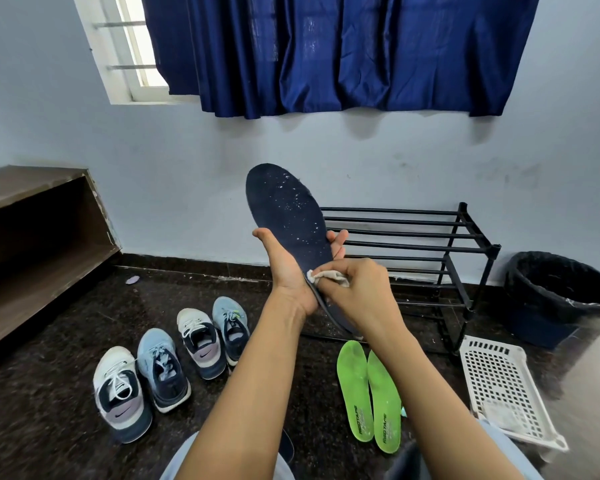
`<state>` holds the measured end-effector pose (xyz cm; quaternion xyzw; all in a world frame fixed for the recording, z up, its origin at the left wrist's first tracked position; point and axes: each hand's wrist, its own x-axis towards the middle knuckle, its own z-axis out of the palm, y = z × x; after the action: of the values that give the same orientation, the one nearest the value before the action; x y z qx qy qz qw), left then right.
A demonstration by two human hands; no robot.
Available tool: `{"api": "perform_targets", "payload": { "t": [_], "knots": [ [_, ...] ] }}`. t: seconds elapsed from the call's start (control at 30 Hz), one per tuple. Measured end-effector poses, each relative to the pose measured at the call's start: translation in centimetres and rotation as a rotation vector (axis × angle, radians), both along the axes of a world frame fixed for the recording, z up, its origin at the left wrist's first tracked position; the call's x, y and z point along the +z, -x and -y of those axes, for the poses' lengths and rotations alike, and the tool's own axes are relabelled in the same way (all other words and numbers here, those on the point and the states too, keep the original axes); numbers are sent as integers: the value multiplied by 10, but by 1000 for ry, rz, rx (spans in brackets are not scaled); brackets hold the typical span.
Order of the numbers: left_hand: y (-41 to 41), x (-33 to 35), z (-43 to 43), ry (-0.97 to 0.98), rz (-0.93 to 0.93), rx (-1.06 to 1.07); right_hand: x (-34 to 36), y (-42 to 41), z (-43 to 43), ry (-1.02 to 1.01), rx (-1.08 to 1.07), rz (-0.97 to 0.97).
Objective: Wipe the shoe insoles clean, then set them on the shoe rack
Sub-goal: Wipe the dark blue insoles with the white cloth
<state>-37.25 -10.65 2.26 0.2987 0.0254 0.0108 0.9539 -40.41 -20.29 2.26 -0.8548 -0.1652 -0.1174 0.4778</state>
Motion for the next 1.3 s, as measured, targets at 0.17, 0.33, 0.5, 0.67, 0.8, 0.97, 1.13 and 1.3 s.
{"api": "perform_targets", "payload": {
  "t": [0.17,0.33,0.5,0.67,0.8,0.97,1.13,1.3],
  "knots": [
    [3,3,5,-74,25,-33,-1,-11,2,38,-157,116],
    [-1,3,8,-74,33,-4,-5,-5,-5,65,-228,199],
    [-3,3,7,0,0,15,1,-5,4,-55,-32,12],
    [-1,-7,20,-196,-24,-6,-7,-19,-4,60,-331,170],
    [-5,-5,13,-129,-34,-9,-8,-11,-2,-20,-192,69],
    [-5,-5,11,-131,-31,16,-8,-12,2,36,-135,43],
    [1,-6,23,-182,-7,-19,-5,-21,3,102,-373,201],
    [-8,-3,15,-100,-13,-20,-6,-8,5,18,-134,74]
  ]
}}
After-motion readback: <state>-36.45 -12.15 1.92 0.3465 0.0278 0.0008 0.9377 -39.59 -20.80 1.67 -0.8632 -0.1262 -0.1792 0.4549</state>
